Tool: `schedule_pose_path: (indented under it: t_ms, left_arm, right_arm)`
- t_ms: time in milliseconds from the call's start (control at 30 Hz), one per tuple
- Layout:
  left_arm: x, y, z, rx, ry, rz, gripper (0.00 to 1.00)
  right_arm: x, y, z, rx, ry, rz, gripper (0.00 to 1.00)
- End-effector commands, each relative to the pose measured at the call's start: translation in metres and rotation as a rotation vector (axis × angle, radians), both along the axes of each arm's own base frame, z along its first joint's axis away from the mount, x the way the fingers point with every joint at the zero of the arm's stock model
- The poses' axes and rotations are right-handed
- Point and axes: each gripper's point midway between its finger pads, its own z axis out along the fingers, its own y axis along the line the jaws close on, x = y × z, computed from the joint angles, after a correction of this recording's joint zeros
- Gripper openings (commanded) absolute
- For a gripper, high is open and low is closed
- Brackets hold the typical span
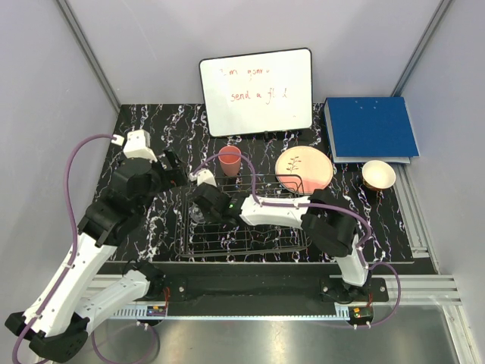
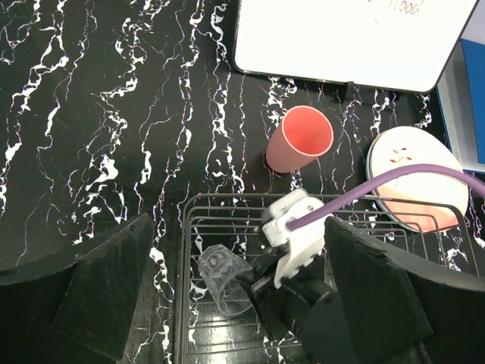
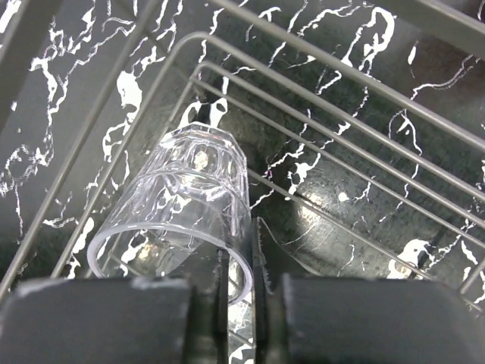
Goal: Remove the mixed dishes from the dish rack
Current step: Pick up the cup from the dish rack.
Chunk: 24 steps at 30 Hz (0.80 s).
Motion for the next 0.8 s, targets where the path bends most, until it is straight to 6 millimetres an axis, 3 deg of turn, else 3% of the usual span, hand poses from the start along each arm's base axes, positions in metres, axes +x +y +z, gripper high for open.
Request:
schedule_pose_path:
  t_ms: [0,100,133,200,233,300,333,400,433,500,533,667,700,767]
  left_arm:
    - [0.001,-0.003,0.011,-0.038,-0.042,-0.005,0.99]
    - [0.002,-0.003,0.012,-0.037,-0.045,-0.005,0.99]
    - [0.002,-0.002,0.013,-0.035,-0.047,-0.002,0.99]
    - [0.002,-0.001,0.014,-0.031,-0.051,0.000,0.99]
    - [0.002,0.000,0.015,-0.024,-0.054,0.006,0.99]
    - [0.003,0.003,0.019,-0.019,-0.065,0.015,0.99]
    - [0.003,0.005,0.021,-0.012,-0.072,0.020,0.99]
    - [0.002,0.006,0.026,-0.010,-0.084,0.022,0.99]
    - [0.002,0.006,0.029,-0.012,-0.089,0.020,0.99]
    - [0.003,0.004,0.032,-0.016,-0.093,0.014,0.99]
    - [0.003,0.002,0.034,-0.024,-0.097,0.003,0.99]
    - [0.006,-0.005,0.036,-0.043,-0.089,-0.016,0.99]
    - [0.007,-0.008,0.034,-0.050,-0.081,-0.022,0.99]
    - [0.009,-0.011,0.032,-0.053,-0.074,-0.028,0.99]
  right_arm:
    - [0.003,0.004,0.010,0.032,-0.006,-0.014,0.00]
    - [0.002,-0.003,0.021,0.048,-0.014,-0.025,0.00]
    - [0.000,-0.004,0.040,0.080,-0.027,-0.021,0.00]
    - [-0.005,-0.011,0.055,0.095,-0.040,-0.018,0.00]
    - [-0.008,-0.015,0.083,0.145,-0.063,-0.016,0.00]
    - [-0.012,-0.029,0.104,0.163,-0.083,-0.030,0.00]
    - [-0.013,-0.039,0.136,0.214,-0.113,-0.041,0.00]
    - [-0.013,-0.058,0.156,0.218,-0.154,-0.067,0.00]
    - [-0.015,-0.071,0.182,0.261,-0.184,-0.077,0.00]
    - [-0.012,-0.088,0.200,0.280,-0.203,-0.100,0.00]
    - [-0.011,-0.098,0.222,0.323,-0.215,-0.114,0.00]
    - [0.012,-0.139,0.245,0.314,-0.204,-0.209,0.00]
    - [0.031,-0.154,0.243,0.294,-0.190,-0.274,0.00]
    - [0.047,-0.171,0.259,0.262,-0.165,-0.337,0.00]
